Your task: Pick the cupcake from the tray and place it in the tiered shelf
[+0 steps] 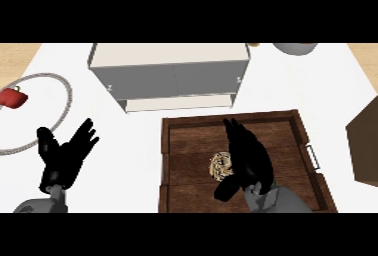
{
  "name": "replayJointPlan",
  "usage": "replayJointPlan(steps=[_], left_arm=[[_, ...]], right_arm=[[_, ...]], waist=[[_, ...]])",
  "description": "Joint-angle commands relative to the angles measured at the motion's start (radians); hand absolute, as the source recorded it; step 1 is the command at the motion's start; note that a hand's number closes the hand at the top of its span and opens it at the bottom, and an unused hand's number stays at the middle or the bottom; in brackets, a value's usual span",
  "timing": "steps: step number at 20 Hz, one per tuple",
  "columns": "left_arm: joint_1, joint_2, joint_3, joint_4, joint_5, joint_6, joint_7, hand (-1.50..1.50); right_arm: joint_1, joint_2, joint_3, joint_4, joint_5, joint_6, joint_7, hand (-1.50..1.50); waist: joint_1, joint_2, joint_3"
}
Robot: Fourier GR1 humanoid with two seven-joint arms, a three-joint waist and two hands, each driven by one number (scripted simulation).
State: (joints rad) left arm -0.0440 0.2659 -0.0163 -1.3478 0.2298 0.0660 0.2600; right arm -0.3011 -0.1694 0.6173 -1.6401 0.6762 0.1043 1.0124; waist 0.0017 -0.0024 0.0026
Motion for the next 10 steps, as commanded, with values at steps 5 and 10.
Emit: replayJointPlan(steps=[5,10], left_arm=[[-0.041,-0.045,0.006,0.024,-0.053,0.019,0.041,0.00],[0.021,-0.035,0.032,-0.013,-0.050,-0.033,0.016,0.00]], right_arm=[[0.066,0.106,-0.014,0.085,0.121,-0.083,-0.102,-1.50],[-0.020,0.165,-0.103,0.288,0.149,-0.093,-0.223,-1.50]], waist=[[-0.002,0.002,-0.003],[0.004,0.003,-0.002]])
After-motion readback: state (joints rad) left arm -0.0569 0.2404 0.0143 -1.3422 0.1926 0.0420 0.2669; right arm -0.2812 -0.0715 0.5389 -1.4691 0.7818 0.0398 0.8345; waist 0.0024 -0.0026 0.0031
